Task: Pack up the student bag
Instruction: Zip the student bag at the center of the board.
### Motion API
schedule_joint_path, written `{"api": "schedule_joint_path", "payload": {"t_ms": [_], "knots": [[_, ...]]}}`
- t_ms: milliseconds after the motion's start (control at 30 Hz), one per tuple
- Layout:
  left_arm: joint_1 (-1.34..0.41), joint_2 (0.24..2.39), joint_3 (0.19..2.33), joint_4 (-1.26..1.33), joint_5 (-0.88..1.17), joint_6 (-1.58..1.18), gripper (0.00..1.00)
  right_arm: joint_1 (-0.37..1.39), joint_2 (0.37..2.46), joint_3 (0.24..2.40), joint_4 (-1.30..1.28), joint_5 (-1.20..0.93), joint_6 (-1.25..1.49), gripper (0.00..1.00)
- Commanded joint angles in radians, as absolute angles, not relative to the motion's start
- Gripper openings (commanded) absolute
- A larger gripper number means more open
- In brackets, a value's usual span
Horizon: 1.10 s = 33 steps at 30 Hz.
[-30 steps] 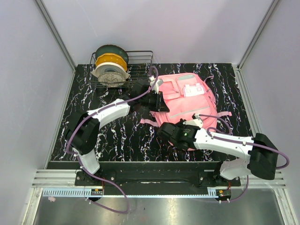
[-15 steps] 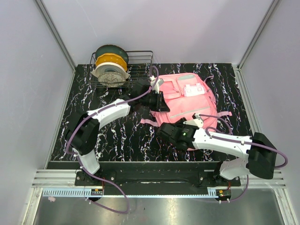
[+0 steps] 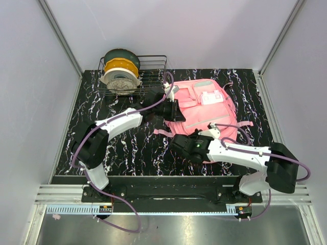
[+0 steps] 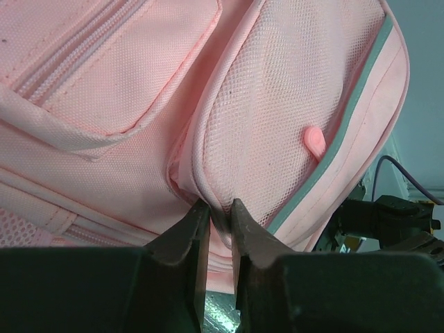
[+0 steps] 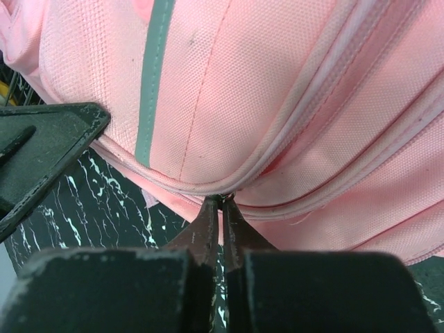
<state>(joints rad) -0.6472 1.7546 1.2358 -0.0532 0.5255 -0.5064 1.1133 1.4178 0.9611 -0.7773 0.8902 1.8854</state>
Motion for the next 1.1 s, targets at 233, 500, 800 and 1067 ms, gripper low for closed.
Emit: {"api": "schedule_joint_path", "payload": {"t_ms": [233, 500, 800, 1067], "knots": [[-0.624, 1.701, 1.305, -0.069, 0.609, -0.434, 0.0, 1.104, 1.02, 0.764, -0.629, 0.849, 1.484, 0.0], [-0.558, 1.712, 1.351, -0.147, 0.621, -0.368, 0.0, 1.082, 0.841, 0.722, -0.762, 0.85, 1.356, 0.0], [-0.522, 1.692, 1.353, -0.189, 0.649, -0.34, 0.0, 1.051, 0.859, 0.758, -0.621, 0.796, 1.167, 0.28], [-0.563, 1.677, 1.344, -0.187, 0.617, -0.362, 0.0, 1.075, 1.213, 0.98, -0.465, 0.626, 1.17, 0.39]]}}
